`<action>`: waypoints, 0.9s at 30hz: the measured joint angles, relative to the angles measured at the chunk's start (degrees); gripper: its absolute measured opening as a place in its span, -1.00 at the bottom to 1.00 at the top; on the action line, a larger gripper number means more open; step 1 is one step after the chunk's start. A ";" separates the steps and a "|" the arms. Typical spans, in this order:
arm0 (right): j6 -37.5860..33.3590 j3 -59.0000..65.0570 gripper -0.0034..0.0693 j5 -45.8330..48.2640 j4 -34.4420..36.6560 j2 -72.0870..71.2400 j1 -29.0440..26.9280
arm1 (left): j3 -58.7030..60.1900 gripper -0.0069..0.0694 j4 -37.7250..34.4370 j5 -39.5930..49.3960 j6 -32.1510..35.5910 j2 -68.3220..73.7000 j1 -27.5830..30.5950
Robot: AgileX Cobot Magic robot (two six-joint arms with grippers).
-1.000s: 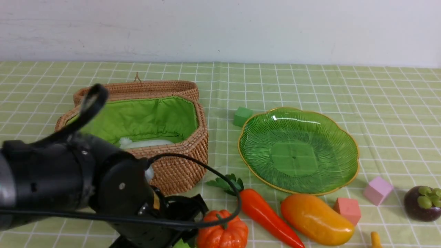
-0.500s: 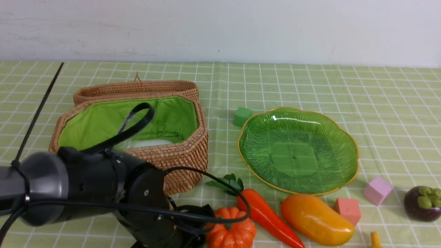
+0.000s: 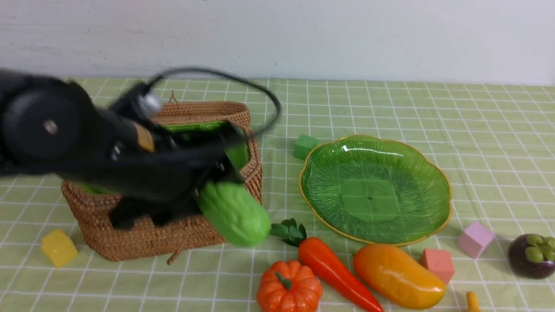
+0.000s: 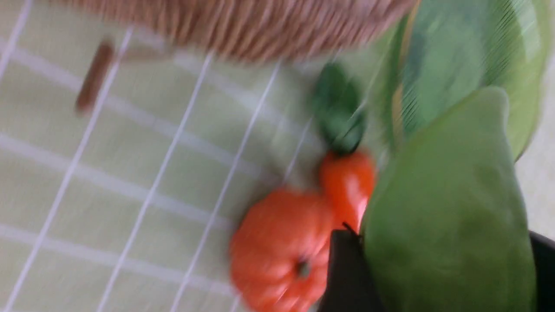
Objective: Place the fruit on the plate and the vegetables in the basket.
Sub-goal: Take a chayote with your left arm and place it on the basket on the left.
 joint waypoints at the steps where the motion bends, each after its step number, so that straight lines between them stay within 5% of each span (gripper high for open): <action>1: 0.00 0.00 -0.25 0.00 0.00 0.00 0.00 | -1.61 0.32 0.00 -0.46 -0.23 0.07 2.86; 10: 0.00 0.00 -0.25 0.00 0.00 0.00 0.00 | -6.65 0.32 -4.47 -0.76 -1.89 8.85 20.73; 15: 0.00 0.00 -0.25 0.00 0.00 0.00 0.00 | -6.65 0.34 -7.99 -1.38 -0.82 13.50 21.11; 23: 0.00 0.00 -0.25 0.00 0.00 0.00 0.00 | -7.94 0.70 -9.54 -2.84 10.27 14.45 21.11; 27: 0.00 0.00 -0.25 0.00 0.00 0.00 0.00 | -10.58 0.73 -9.54 -1.04 15.90 14.45 21.11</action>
